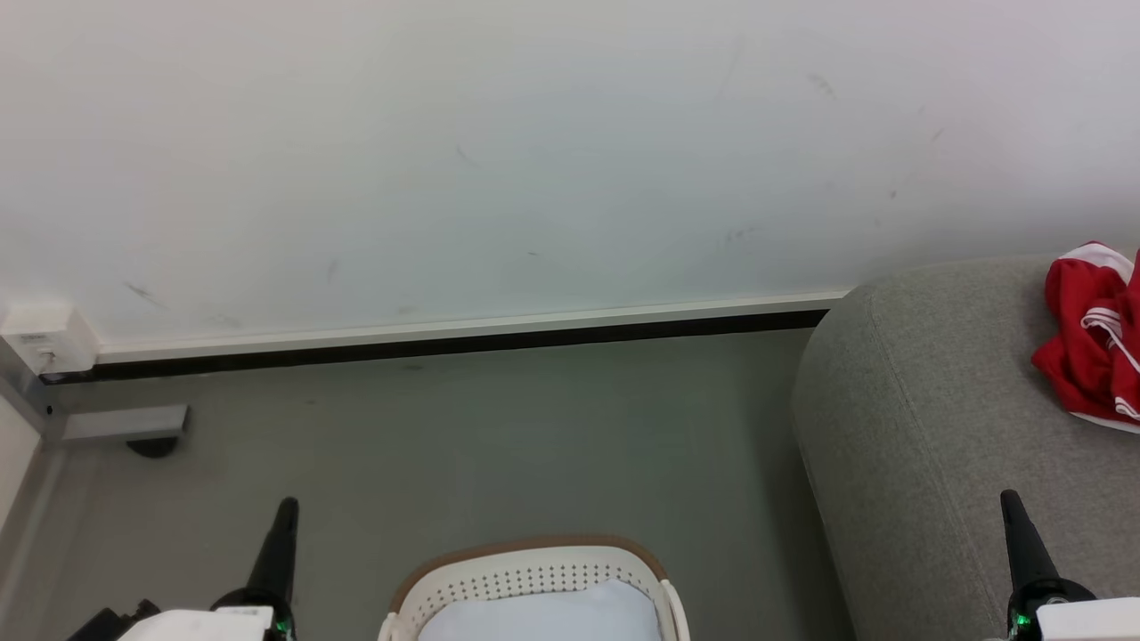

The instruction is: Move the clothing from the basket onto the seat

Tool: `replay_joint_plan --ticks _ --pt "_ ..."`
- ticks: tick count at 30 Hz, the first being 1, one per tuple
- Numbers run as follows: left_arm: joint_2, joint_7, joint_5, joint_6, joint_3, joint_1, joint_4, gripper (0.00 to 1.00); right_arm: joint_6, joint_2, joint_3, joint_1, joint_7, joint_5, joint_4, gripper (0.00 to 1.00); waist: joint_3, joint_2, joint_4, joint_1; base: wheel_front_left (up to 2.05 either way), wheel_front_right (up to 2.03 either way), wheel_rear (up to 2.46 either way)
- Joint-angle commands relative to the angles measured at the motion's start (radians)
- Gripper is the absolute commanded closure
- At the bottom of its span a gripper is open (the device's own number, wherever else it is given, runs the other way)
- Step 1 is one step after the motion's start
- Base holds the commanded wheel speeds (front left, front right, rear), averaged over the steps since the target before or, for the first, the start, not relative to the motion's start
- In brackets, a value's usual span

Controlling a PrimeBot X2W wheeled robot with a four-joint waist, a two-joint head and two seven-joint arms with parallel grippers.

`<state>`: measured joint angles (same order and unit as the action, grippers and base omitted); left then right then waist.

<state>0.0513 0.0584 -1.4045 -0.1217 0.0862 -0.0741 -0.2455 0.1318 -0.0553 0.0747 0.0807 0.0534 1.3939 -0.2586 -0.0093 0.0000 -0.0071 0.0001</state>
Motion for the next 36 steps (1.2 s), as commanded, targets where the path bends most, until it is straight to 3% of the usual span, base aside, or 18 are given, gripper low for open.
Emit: replay_joint_plan --ticks 1,29,36 --pt "0.003 0.008 -0.026 -0.003 0.006 -0.014 0.004 1.00 -0.002 0.001 0.008 0.019 0.009 0.029 0.008 1.00 0.001 0.0000 0.000 -0.0001 0.00 0.00 0.00" --pt "0.000 0.058 -0.213 -0.012 0.031 -0.040 0.000 1.00 -0.002 0.003 0.040 0.033 0.061 0.222 0.017 1.00 0.012 0.0000 0.007 -0.0001 0.00 0.00 0.00" --pt "0.000 0.060 -0.215 -0.011 0.031 -0.040 0.000 1.00 -0.002 0.003 0.041 0.034 0.061 0.222 0.017 1.00 0.012 0.0000 0.007 -0.0001 0.00 0.00 0.00"
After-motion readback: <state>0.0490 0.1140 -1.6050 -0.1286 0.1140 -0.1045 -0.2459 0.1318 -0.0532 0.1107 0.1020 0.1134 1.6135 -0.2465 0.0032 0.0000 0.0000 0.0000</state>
